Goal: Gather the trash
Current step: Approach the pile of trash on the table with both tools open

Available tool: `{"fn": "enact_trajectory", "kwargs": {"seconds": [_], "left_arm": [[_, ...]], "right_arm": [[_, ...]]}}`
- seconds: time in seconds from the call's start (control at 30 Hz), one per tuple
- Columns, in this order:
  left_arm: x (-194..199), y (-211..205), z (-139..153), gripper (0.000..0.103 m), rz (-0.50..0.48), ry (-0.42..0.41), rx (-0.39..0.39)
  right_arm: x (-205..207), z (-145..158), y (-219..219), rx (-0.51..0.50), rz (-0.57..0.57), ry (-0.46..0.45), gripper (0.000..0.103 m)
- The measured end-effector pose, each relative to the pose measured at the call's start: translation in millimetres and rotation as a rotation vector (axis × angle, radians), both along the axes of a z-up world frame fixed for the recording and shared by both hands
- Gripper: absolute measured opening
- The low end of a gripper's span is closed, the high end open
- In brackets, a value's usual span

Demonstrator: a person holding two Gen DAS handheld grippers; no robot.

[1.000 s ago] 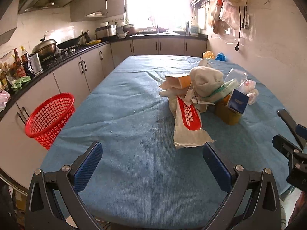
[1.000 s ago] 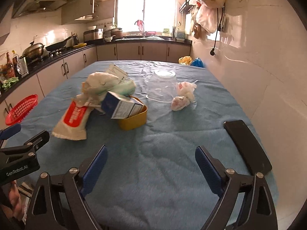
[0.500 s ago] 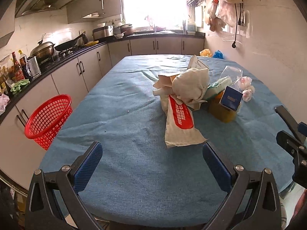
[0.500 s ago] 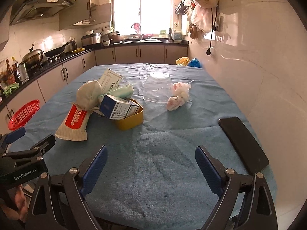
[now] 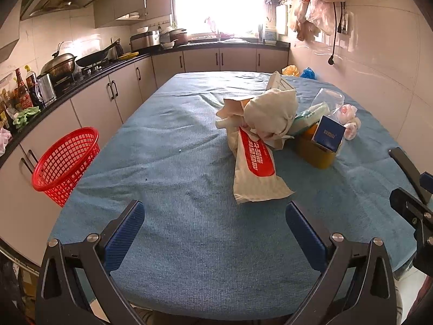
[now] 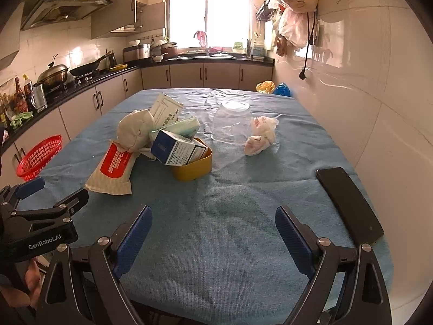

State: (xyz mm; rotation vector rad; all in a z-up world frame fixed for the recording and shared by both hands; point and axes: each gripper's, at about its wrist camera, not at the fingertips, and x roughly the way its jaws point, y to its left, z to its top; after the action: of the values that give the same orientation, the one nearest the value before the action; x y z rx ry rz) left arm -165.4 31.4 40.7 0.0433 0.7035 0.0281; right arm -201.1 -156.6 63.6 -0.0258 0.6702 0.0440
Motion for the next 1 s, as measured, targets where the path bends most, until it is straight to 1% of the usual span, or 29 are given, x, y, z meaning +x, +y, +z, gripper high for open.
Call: {"fn": "enact_trajectory", "kwargs": {"seconds": [0.43, 1.0], "left_arm": [[-2.7, 0.1, 0.2, 0.103, -0.008, -0.009, 0.000], [-0.5, -1.9, -2.3, 0.103, -0.015, 0.006, -0.001]], "right_arm": [[-1.9, -0.9, 4.3, -0.015, 0.004, -0.001, 0.094], [-0.4, -4.1, 3.7, -0.004, 0.009, 0.015, 0.094]]}}
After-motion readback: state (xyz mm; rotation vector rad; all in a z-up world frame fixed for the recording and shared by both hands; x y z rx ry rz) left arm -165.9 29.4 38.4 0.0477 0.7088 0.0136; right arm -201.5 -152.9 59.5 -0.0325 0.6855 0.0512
